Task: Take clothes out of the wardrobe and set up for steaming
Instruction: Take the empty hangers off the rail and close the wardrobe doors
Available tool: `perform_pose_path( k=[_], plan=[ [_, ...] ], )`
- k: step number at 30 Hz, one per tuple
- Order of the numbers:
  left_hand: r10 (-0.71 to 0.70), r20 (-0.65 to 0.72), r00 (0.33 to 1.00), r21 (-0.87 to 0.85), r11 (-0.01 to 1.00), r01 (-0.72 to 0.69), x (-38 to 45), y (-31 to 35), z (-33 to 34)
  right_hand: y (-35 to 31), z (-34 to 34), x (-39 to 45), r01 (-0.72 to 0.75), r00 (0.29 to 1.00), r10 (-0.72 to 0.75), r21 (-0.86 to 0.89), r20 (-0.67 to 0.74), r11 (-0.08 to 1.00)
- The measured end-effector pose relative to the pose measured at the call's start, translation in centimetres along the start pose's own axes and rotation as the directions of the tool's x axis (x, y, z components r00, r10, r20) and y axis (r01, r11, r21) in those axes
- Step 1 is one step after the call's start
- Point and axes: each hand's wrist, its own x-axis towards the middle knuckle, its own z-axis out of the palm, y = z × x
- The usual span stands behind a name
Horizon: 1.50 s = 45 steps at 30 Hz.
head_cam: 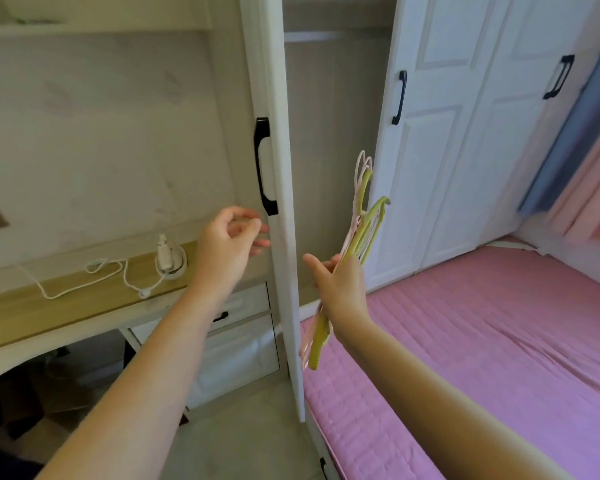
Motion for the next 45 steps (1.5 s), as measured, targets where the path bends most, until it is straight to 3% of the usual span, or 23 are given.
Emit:
perform_pose_path(
  k=[4,10,25,31,45],
  plan=[
    [0.142,-0.031,0.989,0.0,0.99,-0.142,2.3,2.0,0.0,-1.9,1.3,0.4,0.03,0.999,-0.027,0.072,-0.046,0.997],
    [0.247,-0.019,0.969,-0.002,0.969,-0.247,4.0,3.5,0.5,-3.6,3.1,0.8,0.084,0.995,-0.077,0.111,-0.061,0.99],
    [0.415,0.03,0.91,0.117,0.902,-0.415,5.2,2.8,6.7,-1.1,-1.3,4.6,0.163,0.972,-0.165,-0.029,-0.167,0.986],
    [0.432,0.142,0.891,0.137,0.882,-0.45,6.7,3.5,11.1,-0.2,-4.7,7.9,0.166,0.956,-0.178,-0.068,-0.233,0.984],
    [0.46,0.239,0.855,0.19,0.842,-0.505,12.8,4.7,22.5,2.6,-11.0,20.4,0.132,0.954,-0.14,-0.047,-0.264,0.99]
  ],
)
